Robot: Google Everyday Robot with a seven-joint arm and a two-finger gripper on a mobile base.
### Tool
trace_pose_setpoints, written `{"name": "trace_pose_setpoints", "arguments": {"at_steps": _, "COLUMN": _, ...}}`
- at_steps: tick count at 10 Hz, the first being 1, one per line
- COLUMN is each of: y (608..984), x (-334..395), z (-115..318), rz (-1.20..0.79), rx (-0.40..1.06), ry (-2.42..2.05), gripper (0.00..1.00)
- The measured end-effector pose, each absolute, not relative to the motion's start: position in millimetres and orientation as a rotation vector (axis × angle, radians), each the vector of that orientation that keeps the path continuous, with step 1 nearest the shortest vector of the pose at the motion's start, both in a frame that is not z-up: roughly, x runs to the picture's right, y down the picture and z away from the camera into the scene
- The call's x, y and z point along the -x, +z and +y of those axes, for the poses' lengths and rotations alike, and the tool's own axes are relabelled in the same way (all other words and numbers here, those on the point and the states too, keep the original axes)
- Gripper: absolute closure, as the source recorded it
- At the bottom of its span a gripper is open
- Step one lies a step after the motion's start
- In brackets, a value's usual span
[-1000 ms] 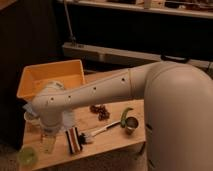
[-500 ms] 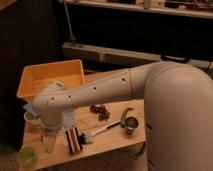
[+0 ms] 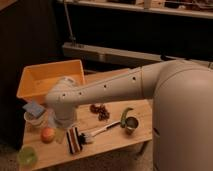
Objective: Place eraser in plastic cup
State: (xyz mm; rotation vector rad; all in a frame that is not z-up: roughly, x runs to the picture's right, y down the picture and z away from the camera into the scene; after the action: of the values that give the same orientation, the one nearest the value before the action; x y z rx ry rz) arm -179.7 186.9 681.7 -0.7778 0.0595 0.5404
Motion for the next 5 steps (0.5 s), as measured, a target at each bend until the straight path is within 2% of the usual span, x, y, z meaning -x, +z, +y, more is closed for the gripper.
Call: {"name": "trace_pose_setpoints", "arguments": {"at_steps": 5, "y": 712.4, "x": 173.6, "z": 200.8, "rz": 0.154, "rx": 0.741, "ry": 0.633, "gripper": 0.27}}
